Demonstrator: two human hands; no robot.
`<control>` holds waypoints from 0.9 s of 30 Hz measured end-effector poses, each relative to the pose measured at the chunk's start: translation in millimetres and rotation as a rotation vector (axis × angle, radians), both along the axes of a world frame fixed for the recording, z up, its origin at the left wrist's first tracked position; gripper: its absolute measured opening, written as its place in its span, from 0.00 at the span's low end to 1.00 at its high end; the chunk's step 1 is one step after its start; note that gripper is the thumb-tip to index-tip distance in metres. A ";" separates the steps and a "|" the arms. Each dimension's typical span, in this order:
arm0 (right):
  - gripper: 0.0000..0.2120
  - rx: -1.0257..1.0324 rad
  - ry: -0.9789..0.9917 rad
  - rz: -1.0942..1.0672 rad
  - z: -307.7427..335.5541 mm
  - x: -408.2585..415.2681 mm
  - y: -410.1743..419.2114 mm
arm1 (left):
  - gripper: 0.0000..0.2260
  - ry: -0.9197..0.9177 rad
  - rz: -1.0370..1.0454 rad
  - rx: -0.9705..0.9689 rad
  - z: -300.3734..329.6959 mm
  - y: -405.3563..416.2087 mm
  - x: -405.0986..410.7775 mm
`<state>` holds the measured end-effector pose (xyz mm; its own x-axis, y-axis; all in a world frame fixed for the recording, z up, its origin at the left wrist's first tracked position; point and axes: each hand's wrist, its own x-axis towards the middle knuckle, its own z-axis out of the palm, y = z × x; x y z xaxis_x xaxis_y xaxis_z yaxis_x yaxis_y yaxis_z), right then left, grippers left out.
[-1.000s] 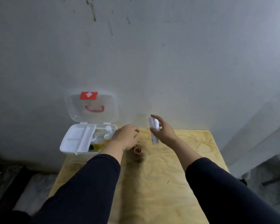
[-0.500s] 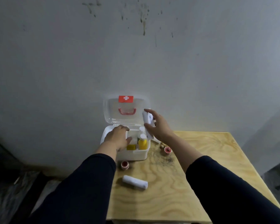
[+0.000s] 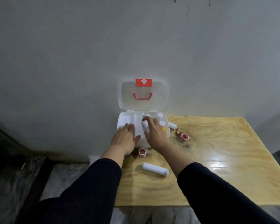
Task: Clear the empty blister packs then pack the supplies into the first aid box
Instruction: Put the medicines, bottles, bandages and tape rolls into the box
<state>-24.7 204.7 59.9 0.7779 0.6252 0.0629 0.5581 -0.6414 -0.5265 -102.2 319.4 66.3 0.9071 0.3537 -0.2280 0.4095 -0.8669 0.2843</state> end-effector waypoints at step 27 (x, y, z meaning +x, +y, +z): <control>0.08 -0.117 0.151 0.090 -47.4 -62.2 -77.6 | 0.28 0.038 -0.091 0.070 -15.9 3.1 -1.2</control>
<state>-86.9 127.1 12.5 0.7135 0.6889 -0.1278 0.5361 -0.6543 -0.5334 -103.4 322.5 50.4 0.9274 0.2863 -0.2409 0.3374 -0.9182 0.2076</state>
